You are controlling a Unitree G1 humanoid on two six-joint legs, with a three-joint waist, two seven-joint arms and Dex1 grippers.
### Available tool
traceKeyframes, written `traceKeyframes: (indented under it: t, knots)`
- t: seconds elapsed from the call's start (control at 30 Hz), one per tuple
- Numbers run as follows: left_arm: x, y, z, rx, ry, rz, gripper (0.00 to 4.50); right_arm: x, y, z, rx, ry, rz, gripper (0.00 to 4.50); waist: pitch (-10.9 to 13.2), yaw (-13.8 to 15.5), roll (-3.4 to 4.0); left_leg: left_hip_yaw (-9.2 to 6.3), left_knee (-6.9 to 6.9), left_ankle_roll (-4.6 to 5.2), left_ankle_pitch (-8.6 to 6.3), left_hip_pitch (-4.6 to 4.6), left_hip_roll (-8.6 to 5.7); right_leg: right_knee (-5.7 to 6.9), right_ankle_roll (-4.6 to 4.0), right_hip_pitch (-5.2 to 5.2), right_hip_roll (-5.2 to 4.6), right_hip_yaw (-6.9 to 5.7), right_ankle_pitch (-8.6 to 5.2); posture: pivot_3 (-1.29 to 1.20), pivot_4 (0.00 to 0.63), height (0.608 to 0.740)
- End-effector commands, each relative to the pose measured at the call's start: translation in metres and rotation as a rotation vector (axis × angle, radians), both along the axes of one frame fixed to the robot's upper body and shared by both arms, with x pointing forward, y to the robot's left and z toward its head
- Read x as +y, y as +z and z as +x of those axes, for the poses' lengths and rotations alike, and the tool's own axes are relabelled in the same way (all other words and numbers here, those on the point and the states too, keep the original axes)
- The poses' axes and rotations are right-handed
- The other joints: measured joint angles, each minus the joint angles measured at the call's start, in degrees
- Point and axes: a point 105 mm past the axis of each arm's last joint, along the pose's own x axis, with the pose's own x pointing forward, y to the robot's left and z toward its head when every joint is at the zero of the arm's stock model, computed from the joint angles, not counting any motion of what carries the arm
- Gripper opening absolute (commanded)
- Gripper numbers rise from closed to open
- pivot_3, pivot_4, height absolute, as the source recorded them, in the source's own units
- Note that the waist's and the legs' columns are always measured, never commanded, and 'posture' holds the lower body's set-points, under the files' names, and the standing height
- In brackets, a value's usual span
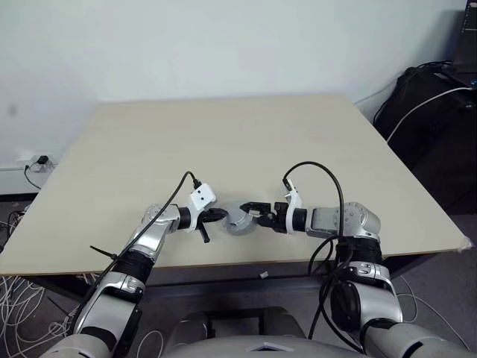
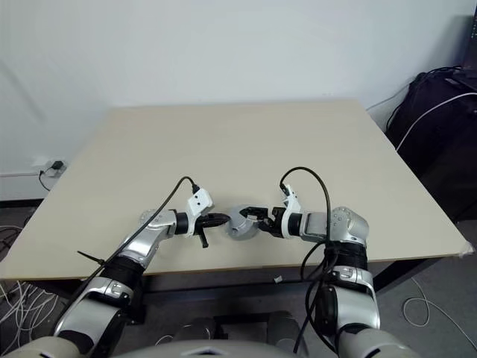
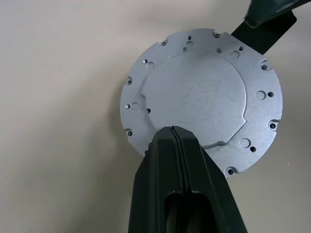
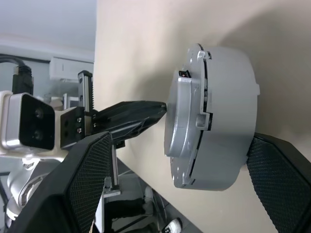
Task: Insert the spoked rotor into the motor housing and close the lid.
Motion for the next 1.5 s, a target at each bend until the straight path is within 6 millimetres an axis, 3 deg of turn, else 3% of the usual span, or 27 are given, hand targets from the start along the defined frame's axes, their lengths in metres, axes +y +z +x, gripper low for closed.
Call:
traceKeyframes:
  t: [0.03, 0.27, 0.4, 0.53, 0.83, 1.2, 1.3, 1.5]
  knots:
    - [-0.01, -0.013, -0.011, 0.053, -0.051, 0.027, 0.0, 0.026, 0.03, 0.01, -0.075, 0.043, 0.129, 4.47, 0.0, -0.1, 0.0, 0.0, 0.0, 0.0, 0.0, 0.0, 0.0, 0.0, 0.0, 0.0, 0.0, 0.0, 0.0, 0.0, 0.0, 0.74]
    - [-0.009, -0.013, -0.011, 0.054, -0.047, 0.026, 0.0, 0.028, 0.042, 0.01, -0.027, 0.046, 0.24, 4.47, -0.01, 0.07, 0.02, -0.01, 0.0, 0.0, 0.0, 0.0, -0.01, 0.0, 0.0, 0.0, 0.0, 0.0, 0.0, 0.0, 0.0, 0.74]
    - [-0.009, -0.013, -0.012, 0.054, -0.049, 0.027, 0.0, 0.032, 0.029, -0.004, -0.024, 0.126, 0.133, 4.47, -0.05, 0.1, 0.07, -0.01, 0.0, 0.0, 0.0, 0.0, -0.01, 0.0, 0.0, 0.01, 0.0, 0.0, 0.0, 0.0, 0.0, 0.74]
    - [-0.01, -0.012, -0.011, 0.052, -0.049, 0.026, 0.0, 0.04, 0.034, -0.015, -0.041, 0.207, 0.144, 4.47, -0.07, -0.04, 0.07, -0.01, 0.01, 0.0, 0.0, 0.02, 0.0, 0.0, 0.0, 0.02, 0.0, 0.0, 0.0, 0.0, 0.0, 0.74]
    - [-0.01, -0.012, -0.011, 0.053, -0.048, 0.025, 0.0, 0.035, 0.004, 0.006, 0.028, 0.056, 0.015, 4.47, -0.09, -1.26, 0.06, -0.05, 0.0, -0.01, 0.0, 0.06, 0.07, 0.07, 0.04, -0.03, 0.1, 0.02, 0.04, 0.0, 0.0, 0.74]
    - [-0.012, -0.01, -0.012, 0.052, -0.056, 0.022, 0.0, 0.033, 0.019, 0.017, 0.009, -0.009, 0.12, 4.47, -0.08, -1.08, 0.07, -0.07, -0.05, -0.01, 0.0, 0.0, 0.07, 0.01, 0.01, -0.1, 0.15, 0.08, 0.03, 0.0, 0.0, 0.74]
    - [-0.013, -0.01, -0.013, 0.053, -0.058, 0.023, 0.0, 0.034, 0.027, 0.014, -0.004, 0.014, 0.163, 3.89, -0.08, -0.98, 0.07, -0.08, -0.07, -0.01, 0.0, -0.01, 0.07, 0.01, -0.01, -0.11, 0.15, 0.08, 0.03, 0.0, 0.0, 0.74]
    - [-0.013, -0.01, -0.013, 0.055, -0.058, 0.022, 0.0, 0.037, 0.033, 0.009, -0.014, 0.041, 0.181, 2.15, -0.08, -0.67, 0.08, -0.08, -0.06, -0.01, 0.0, -0.01, 0.06, 0.01, -0.01, -0.1, 0.15, 0.08, 0.03, 0.0, 0.0, 0.74]
